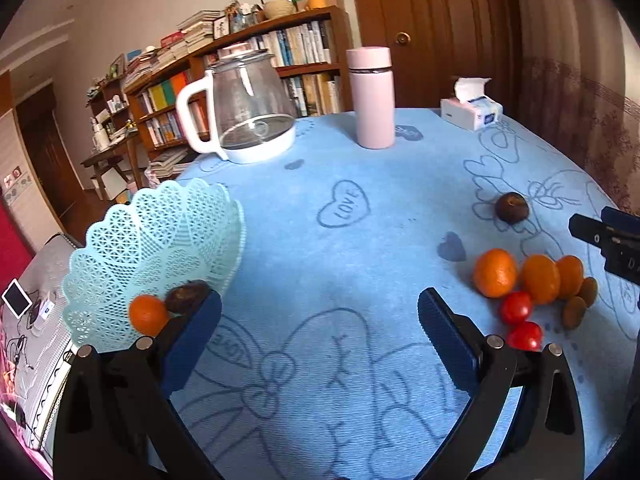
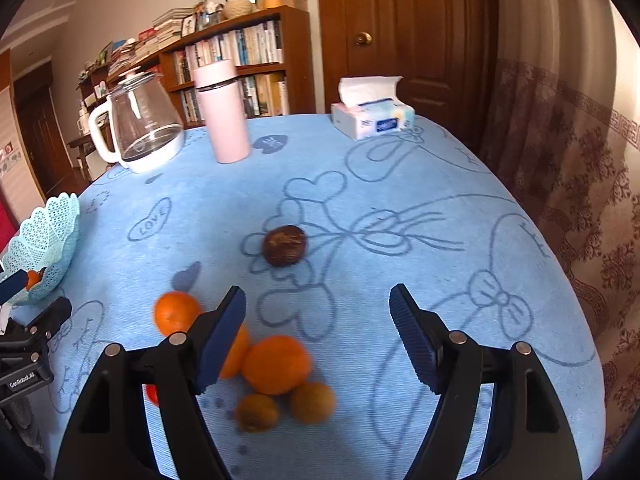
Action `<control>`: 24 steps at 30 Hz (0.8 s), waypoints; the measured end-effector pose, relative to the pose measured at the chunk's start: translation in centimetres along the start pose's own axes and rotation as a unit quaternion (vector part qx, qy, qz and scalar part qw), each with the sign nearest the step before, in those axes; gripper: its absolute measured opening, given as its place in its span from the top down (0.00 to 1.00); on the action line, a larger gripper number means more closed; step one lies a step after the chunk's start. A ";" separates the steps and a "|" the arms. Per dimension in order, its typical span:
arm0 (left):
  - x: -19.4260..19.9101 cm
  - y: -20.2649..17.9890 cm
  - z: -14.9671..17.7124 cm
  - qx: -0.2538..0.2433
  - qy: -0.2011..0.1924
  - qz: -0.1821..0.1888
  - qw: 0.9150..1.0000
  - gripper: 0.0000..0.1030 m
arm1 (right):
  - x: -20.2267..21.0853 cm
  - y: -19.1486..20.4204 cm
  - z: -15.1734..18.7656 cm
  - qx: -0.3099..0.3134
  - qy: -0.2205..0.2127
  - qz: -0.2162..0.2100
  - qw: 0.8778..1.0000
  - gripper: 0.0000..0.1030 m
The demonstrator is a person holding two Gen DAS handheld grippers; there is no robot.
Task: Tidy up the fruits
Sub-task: 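Move both tools back from the basket to the remaining fruits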
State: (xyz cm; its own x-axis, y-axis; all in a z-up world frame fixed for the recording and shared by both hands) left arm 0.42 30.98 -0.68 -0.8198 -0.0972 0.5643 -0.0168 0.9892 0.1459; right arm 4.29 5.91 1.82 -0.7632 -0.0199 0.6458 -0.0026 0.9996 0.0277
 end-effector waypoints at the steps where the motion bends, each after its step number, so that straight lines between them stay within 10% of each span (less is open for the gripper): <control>1: 0.0 -0.5 0.1 -0.003 0.002 0.006 1.000 0.03 | 0.0 -0.7 0.1 -0.004 0.002 0.004 1.000 0.28; 24: -3.5 -8.9 -0.8 -0.042 0.051 0.097 0.993 0.03 | -1.5 -4.5 2.3 -0.048 0.051 -0.027 0.997 0.27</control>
State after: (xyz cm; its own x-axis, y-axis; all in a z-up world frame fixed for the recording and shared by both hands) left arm 3.94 22.46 -3.27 -0.7403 0.0802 0.6675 0.1878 0.9780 0.0908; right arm 3.97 1.53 -1.02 -0.6944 -0.0811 0.7150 0.0224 0.9907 0.1341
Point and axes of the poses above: each gripper's, at about its wrist camera, not at the fingertips, and x roughly against the way its jaws point, y to its left, z to its underside, the point moved 6 cm from there along -x, roughly the way its jaws point, and after that the axes turned 3 degrees about z, right-handed, at the moved point
